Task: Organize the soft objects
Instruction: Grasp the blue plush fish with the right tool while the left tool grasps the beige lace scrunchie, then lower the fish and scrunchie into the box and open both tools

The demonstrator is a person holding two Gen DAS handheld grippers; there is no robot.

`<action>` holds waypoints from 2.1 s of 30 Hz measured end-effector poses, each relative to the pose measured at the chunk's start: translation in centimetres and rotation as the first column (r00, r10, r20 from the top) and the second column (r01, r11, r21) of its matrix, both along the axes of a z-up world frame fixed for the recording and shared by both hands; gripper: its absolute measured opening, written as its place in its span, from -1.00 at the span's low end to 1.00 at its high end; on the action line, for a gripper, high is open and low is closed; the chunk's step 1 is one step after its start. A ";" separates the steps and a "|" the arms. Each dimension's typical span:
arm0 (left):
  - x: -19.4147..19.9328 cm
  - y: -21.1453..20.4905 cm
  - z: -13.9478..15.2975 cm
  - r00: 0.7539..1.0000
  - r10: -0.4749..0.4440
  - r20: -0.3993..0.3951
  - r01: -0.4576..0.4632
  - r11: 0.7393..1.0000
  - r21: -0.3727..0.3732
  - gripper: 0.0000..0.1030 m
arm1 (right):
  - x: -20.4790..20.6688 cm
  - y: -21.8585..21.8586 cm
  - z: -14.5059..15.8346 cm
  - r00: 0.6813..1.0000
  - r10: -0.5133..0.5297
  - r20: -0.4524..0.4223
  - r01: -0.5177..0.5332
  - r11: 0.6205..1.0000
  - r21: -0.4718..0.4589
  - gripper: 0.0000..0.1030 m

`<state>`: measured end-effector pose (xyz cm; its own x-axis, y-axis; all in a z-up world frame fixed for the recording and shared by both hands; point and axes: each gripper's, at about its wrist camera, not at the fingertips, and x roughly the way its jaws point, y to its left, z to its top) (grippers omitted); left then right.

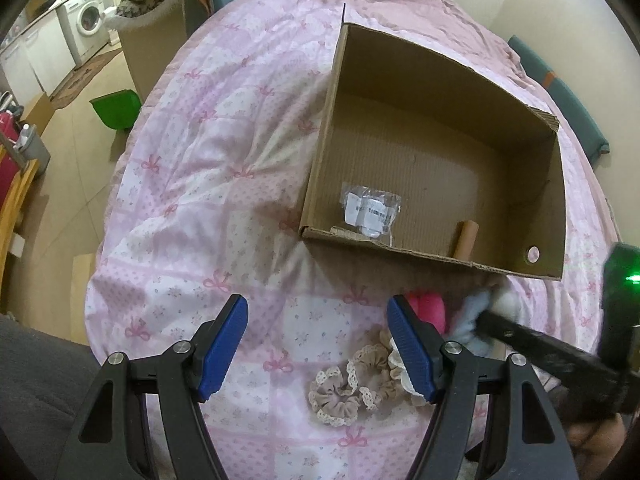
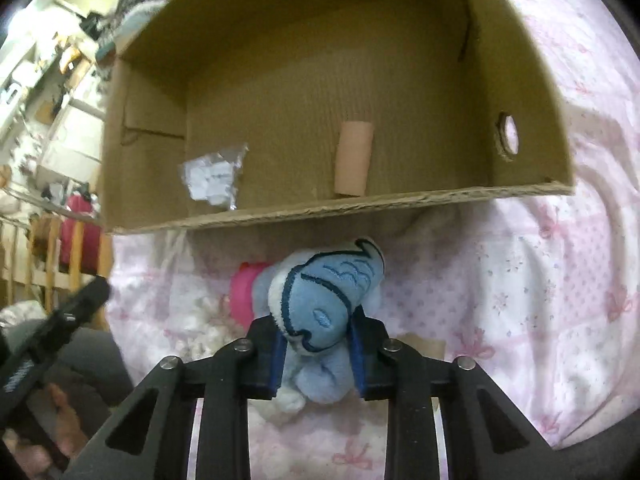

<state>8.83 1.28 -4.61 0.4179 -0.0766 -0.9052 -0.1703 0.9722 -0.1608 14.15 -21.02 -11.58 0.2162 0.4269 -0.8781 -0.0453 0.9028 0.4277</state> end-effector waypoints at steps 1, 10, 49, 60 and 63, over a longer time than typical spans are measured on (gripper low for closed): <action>-0.1 0.0 0.0 1.000 0.001 -0.003 -0.001 1.000 0.000 0.35 | -0.2 -0.3 0.6 1.000 -0.004 0.011 0.004 1.000 0.019 -0.49; -0.7 0.4 -1.9 0.994 -0.001 -0.105 0.001 1.000 0.000 0.34 | -3.0 -2.0 6.4 0.988 -0.011 0.154 0.001 0.998 0.068 -0.50; -2.4 -0.8 -1.9 0.993 -0.096 -0.067 0.094 0.995 -0.026 -0.66 | -4.5 -2.0 6.2 0.978 -0.018 0.209 0.004 0.998 0.066 -0.50; -1.6 -0.5 1.6 0.996 -0.072 0.061 0.070 0.997 0.024 -0.66 | -5.1 -2.2 8.0 0.961 -0.034 0.275 0.013 0.997 0.078 -0.50; -1.6 -0.5 3.0 0.991 -0.074 0.108 0.070 0.997 0.035 -0.66 | -5.1 -2.3 9.1 0.953 -0.040 0.301 0.013 0.996 0.092 -0.50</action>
<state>7.28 0.74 -1.63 0.5088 -0.0828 -0.8569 -0.0826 0.9861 -0.1444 9.01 -23.37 -2.47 0.4782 0.4897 -0.7291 -0.1615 0.8650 0.4751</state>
